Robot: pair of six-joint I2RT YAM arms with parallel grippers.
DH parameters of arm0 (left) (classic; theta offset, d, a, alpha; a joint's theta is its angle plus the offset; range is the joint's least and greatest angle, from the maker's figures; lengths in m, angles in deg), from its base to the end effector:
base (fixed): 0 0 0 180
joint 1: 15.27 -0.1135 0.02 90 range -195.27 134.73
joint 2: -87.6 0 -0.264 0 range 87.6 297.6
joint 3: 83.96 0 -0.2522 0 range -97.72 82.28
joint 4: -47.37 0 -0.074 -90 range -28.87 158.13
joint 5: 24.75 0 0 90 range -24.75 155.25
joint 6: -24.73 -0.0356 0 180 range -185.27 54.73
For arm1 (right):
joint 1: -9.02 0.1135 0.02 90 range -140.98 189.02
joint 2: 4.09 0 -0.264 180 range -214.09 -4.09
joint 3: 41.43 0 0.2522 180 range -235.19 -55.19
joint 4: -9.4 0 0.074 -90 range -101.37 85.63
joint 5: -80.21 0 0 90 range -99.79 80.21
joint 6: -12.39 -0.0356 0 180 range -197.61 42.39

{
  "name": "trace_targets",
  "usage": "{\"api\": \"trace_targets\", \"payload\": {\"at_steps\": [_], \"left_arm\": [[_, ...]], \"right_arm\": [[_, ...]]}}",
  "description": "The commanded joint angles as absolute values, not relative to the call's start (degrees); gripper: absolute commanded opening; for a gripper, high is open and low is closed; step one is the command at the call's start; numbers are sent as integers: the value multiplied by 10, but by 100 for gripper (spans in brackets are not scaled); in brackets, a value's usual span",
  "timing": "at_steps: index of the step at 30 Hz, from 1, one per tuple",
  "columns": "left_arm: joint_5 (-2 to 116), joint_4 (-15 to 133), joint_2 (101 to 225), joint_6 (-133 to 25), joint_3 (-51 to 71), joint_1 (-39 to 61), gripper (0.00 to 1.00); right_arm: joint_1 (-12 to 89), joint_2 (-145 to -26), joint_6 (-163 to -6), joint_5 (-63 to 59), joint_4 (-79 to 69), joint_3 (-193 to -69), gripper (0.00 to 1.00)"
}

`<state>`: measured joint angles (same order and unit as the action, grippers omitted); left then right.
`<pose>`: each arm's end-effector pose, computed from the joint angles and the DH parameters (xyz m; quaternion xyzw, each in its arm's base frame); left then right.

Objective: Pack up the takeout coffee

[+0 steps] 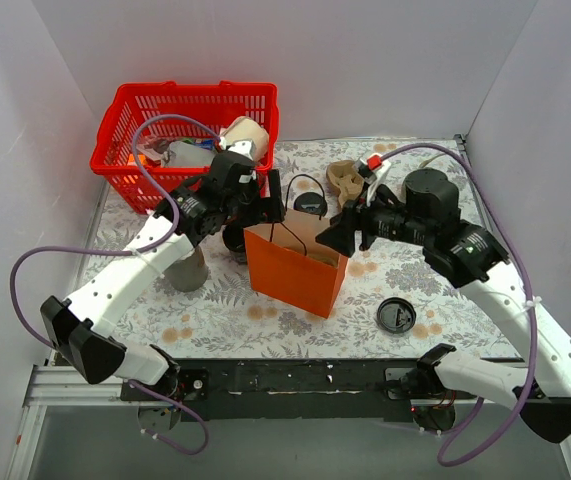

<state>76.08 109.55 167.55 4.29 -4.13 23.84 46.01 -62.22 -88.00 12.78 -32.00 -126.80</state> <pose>0.2305 -0.1788 0.3878 -0.2759 0.8673 -0.2790 0.3063 0.1583 0.1363 0.4270 -0.2950 0.7252 0.3835 0.4899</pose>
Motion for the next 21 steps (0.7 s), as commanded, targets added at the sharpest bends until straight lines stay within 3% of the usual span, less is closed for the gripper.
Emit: {"api": "trace_targets", "payload": {"at_steps": [1, 4, 12, 16, 21], "left_arm": [[718, 1067, 1667, 32, -35, 236, 98], [724, 1066, 1660, 33, -8, 236, 94], [766, 1108, 1646, 53, 39, 236, 70], [753, 1102, 1636, 47, 44, 237, 54], [749, 1098, 1633, 45, 44, 237, 24]], "right_arm": [[469, -668, -894, 143, -301, -1288, 65], [481, -692, -902, 125, -303, -1288, 63], [523, -727, -899, 37, -340, -1280, 62], [523, -720, -904, -5, -347, -1252, 62], [523, -707, -911, -35, -363, -1234, 62]]}}
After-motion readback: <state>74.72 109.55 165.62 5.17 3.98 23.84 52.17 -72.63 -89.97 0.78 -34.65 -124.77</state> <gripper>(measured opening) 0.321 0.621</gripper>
